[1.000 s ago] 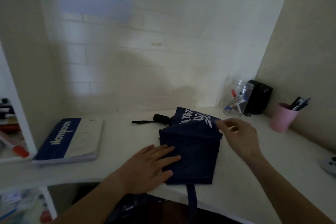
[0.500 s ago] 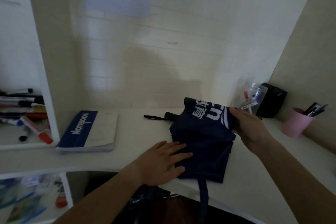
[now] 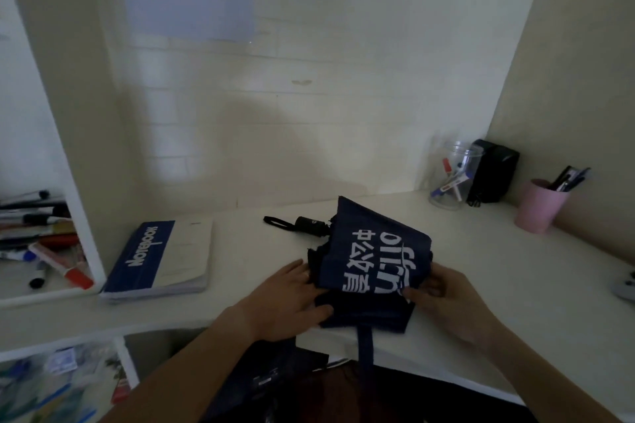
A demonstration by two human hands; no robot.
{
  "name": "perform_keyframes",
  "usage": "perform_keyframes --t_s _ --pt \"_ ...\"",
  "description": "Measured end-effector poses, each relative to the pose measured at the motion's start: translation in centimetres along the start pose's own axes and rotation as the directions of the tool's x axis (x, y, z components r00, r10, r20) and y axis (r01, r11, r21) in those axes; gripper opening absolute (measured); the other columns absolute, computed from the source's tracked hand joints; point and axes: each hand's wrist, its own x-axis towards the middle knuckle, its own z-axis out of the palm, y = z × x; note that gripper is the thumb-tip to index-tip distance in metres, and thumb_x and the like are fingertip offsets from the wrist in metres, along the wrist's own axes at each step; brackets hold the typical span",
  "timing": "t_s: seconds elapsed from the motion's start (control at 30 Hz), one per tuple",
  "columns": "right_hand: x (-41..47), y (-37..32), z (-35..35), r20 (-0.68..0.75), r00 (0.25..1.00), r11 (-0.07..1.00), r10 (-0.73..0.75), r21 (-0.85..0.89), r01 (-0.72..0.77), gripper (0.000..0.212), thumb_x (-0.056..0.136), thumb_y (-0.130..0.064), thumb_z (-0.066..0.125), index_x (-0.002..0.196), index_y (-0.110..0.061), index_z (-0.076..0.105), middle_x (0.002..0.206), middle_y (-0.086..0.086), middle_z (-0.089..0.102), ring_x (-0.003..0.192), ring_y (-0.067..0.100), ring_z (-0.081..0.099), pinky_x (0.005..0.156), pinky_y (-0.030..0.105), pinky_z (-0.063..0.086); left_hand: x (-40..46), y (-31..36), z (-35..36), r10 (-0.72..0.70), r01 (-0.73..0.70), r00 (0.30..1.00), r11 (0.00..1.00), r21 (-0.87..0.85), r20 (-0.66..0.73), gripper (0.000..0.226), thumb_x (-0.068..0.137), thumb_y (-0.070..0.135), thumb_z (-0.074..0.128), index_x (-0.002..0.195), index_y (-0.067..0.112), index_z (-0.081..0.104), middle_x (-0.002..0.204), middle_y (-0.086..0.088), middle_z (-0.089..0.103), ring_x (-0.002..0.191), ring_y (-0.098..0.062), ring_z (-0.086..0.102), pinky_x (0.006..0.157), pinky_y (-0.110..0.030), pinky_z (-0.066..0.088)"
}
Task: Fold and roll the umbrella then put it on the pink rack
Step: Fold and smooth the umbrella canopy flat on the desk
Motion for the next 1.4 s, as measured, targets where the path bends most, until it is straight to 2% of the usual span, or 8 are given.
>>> perform_keyframes --t_s 0.2,0.33,0.5,0.73,0.9,1.03,1.13,1.4 --pt "-0.4 -0.3 -0.2 0.091 0.995 0.998 -0.048 0.035 0.045 0.03 0.09 -0.014 0.071 0.12 -0.018 0.071 0.116 -0.005 0.076 0.11 0.016 0.07 0.099 0.035 0.054 -0.7 0.7 -2.2 -0.144 0.139 0.99 0.969 -0.205 -0.007 0.053 0.097 0.05 0.058 0.146 0.034 0.046 0.145 0.021 0.042 0.132 0.0 0.039 0.11 -0.015 0.027" --pt "-0.7 -0.6 -0.3 0.101 0.991 0.992 -0.083 0.1 0.073 0.032 0.088 -0.018 0.073 0.119 -0.018 0.072 0.117 -0.004 0.076 0.109 0.015 0.07 0.095 0.03 0.054 0.3 2.4 -3.0 -0.543 0.307 0.763 0.782 -0.543 -0.351 0.018 0.091 0.025 0.068 0.107 0.027 0.06 0.109 0.008 0.062 0.093 -0.009 0.059 0.076 -0.023 0.045" --pt "-0.6 -0.8 -0.4 0.1 0.992 0.981 -0.071 0.188 0.052 0.033 0.088 -0.017 0.073 0.121 -0.016 0.07 0.117 -0.001 0.075 0.109 0.018 0.071 0.095 0.03 0.055 2.8 5.6 -4.9 -0.668 0.36 0.737 0.267 -0.894 0.098 0.031 0.095 0.046 0.063 0.105 0.018 0.072 0.1 0.005 0.071 0.089 -0.012 0.067 0.064 -0.016 0.046" --pt "-0.5 -1.3 -0.2 0.011 0.994 0.935 0.105 0.34 -0.103 0.031 0.092 -0.024 0.068 0.11 0.001 0.073 0.108 0.011 0.078 0.099 0.023 0.075 0.087 0.03 0.059 3.1 4.2 -3.8 -0.637 0.251 0.75 0.025 -0.968 0.178 0.065 0.07 0.0 0.086 0.129 0.009 0.059 0.112 -0.009 0.077 0.1 -0.026 0.075 0.09 -0.042 0.06" --pt "-1.0 -1.8 0.1 -0.011 0.991 0.941 0.136 0.314 -0.125 0.062 0.081 -0.036 0.078 0.105 0.017 0.059 0.101 0.01 0.079 0.098 0.025 0.075 0.097 0.043 0.056 2.8 4.8 -3.7 -0.605 0.325 0.775 0.132 -0.937 0.183 0.031 0.08 0.018 0.081 0.11 0.008 0.075 0.099 -0.006 0.08 0.094 -0.024 0.076 0.093 -0.04 0.058" --pt "-1.8 -2.4 0.5 -0.107 0.987 0.973 0.121 0.21 -0.097 0.031 0.082 -0.035 0.078 0.077 -0.005 0.071 0.09 0.003 0.079 0.09 0.018 0.075 0.083 0.027 0.057 2.6 5.7 -3.4 -0.59 0.341 0.8 0.298 -0.892 0.108 0.021 0.097 0.035 0.065 0.097 0.018 0.078 0.092 0.005 0.081 0.084 -0.009 0.077 0.07 -0.017 0.056" --pt "-2.8 -2.8 0.8 -0.133 0.987 0.993 0.089 0.09 -0.078 0.012 0.081 -0.033 0.08 0.088 -0.023 0.079 0.088 -0.007 0.077 0.08 0.006 0.069 0.068 0.012 0.048 2.5 5.8 -3.1 -0.598 0.318 0.797 0.299 -0.9 0.083 0.02 0.102 0.03 0.057 0.102 0.022 0.075 0.094 0.009 0.08 0.085 -0.006 0.076 0.068 -0.013 0.055" --pt "-3.5 -1.1 0.3 -0.087 0.99 0.985 -0.114 -0.136 0.102 0.024 0.078 -0.012 0.083 0.093 -0.027 0.072 0.085 -0.005 0.076 0.074 0.015 0.068 0.066 0.026 0.054 2.0 5.6 -2.9 -0.629 0.308 0.776 0.307 -0.9 0.051 0.022 0.103 0.029 0.055 0.101 0.022 0.076 0.093 0.01 0.08 0.088 -0.007 0.075 0.073 -0.017 0.055"
